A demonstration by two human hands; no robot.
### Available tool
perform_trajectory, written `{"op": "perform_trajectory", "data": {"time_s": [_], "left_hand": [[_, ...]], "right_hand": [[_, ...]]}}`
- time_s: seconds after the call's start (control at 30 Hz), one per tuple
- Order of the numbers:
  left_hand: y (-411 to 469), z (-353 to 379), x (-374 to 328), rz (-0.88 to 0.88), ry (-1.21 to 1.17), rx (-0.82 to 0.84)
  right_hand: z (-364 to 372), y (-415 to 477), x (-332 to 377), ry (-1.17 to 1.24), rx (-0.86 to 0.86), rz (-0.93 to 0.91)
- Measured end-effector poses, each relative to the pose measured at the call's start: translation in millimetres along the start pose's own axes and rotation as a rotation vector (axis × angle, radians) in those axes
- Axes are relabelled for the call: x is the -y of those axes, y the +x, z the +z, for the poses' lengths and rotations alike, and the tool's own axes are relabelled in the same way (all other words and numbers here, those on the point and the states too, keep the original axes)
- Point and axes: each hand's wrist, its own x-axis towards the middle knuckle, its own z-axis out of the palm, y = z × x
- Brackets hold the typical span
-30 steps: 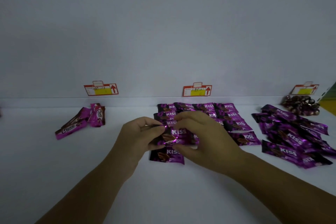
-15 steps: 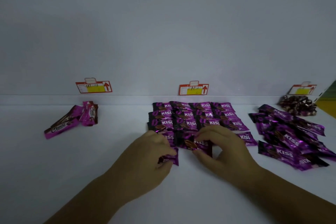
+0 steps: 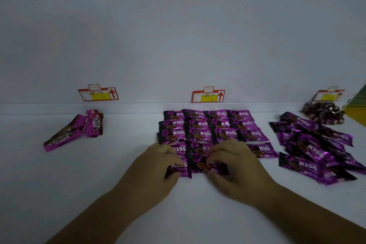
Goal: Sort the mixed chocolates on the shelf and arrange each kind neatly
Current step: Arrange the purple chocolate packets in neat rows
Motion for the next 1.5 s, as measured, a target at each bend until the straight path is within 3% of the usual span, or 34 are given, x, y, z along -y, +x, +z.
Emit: {"op": "perform_trajectory", "data": {"time_s": [0.8, 1.07, 1.2, 1.33, 1.5], "left_hand": [[4, -1, -2, -0.014, 0.053, -0.06], [45, -1, -58, 0.057, 0.163, 0.198], [73, 30, -108, 0.14, 0.085, 0.205], [79, 75, -161, 0.211, -0.047, 0.333], [88, 125, -199, 0.172, 0.024, 0.429]], "right_hand": [[-5, 3, -1, 0.034, 0.019, 0.046], [-56, -25, -40, -0.177, 0.055, 0.031], [-93, -56, -72, -0.255, 0.034, 0.126], [-132, -94, -113, -0.307, 0.024, 0.226], [-158, -127, -158, -0.336, 0.222, 0.207]]}}
